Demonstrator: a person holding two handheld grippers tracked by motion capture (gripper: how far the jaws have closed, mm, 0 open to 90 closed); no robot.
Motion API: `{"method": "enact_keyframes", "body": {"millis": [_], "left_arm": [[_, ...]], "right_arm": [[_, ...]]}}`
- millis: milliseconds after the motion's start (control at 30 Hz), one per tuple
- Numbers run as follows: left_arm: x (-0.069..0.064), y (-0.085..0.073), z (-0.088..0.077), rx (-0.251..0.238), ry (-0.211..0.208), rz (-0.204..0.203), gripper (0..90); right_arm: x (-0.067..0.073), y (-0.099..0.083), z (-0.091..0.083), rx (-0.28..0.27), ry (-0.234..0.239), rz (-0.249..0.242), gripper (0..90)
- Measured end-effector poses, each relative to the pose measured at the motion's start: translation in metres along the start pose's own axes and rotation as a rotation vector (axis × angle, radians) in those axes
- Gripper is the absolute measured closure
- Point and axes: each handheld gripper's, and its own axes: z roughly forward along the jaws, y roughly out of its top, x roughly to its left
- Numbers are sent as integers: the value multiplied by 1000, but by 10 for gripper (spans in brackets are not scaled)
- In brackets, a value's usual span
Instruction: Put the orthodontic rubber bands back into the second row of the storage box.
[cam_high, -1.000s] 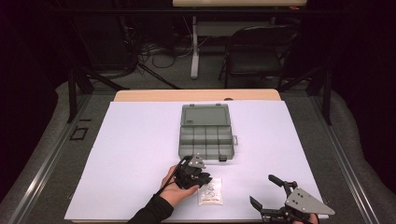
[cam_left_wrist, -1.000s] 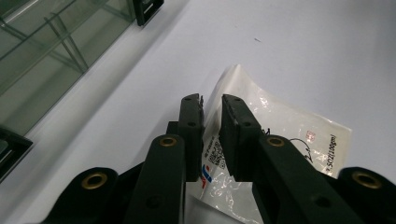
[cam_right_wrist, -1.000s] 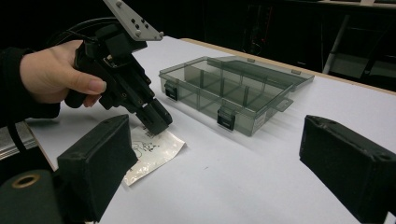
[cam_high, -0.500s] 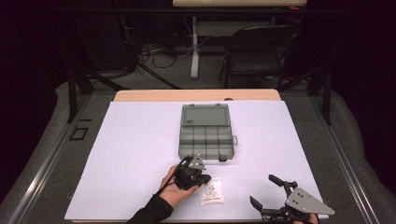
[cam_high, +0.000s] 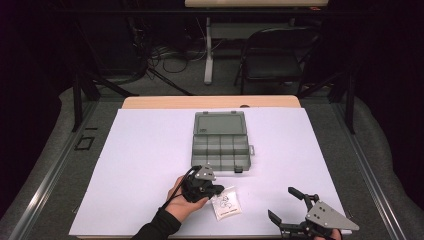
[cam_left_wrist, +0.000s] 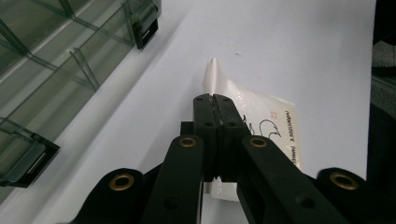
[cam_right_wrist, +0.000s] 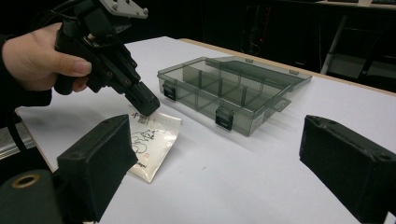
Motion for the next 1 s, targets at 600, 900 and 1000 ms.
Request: {"method": "enact_keyframes", "body": {"millis": [600, 900, 1000], "left_arm": [[-13, 15, -34, -75, 4, 59, 896], [-10, 20, -47, -86, 27, 71, 896], [-7, 22, -51, -91, 34, 70, 896]], "right_arm": [[0, 0, 0, -1, -2, 0, 91], [-1, 0, 0, -1, -2, 1, 91], [0, 0, 0, -1, -2, 1, 91]]}}
